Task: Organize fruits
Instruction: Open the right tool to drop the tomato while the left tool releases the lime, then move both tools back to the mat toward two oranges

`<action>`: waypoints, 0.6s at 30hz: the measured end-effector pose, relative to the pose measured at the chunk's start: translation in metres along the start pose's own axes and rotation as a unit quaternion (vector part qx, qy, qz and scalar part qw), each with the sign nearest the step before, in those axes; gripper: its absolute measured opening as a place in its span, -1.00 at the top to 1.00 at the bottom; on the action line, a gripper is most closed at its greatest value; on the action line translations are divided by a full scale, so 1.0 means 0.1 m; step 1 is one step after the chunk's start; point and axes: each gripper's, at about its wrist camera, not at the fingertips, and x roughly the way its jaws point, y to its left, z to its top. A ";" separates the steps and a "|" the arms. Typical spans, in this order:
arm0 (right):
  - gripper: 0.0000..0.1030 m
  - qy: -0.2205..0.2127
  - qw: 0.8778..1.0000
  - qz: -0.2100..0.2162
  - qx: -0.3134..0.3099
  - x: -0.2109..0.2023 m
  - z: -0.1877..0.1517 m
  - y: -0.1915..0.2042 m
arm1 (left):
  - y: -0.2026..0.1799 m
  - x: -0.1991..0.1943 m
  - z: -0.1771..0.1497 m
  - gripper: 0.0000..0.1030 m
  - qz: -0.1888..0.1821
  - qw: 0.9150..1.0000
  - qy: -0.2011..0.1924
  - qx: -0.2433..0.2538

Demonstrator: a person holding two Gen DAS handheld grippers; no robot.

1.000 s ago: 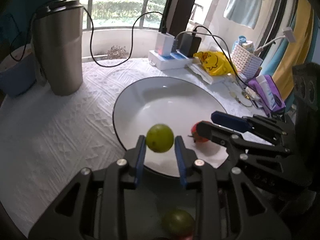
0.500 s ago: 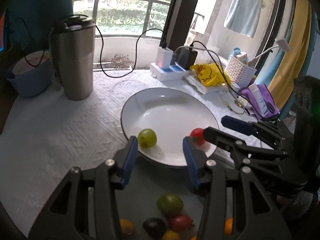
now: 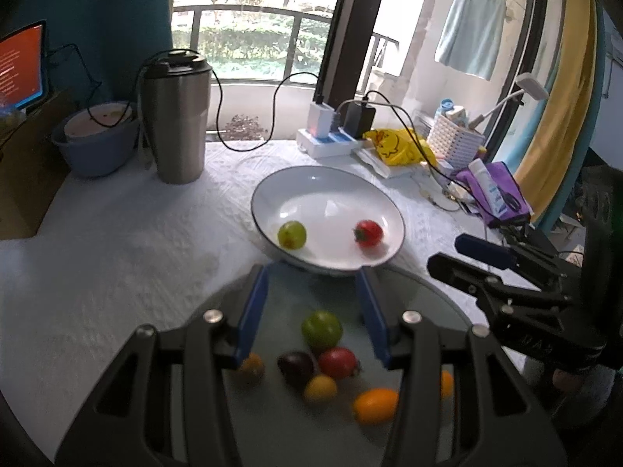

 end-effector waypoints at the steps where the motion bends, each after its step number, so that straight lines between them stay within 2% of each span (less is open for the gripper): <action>1: -0.07 0.001 1.000 0.000 0.001 -0.02 -0.02 0.00 | -0.02 -0.03 -0.04 0.05 0.000 1.000 0.000 0.001; 18: -0.07 0.026 1.000 0.016 0.008 -0.26 -0.58 0.14 | -0.22 -0.20 -0.52 0.05 -0.006 1.000 0.024 0.004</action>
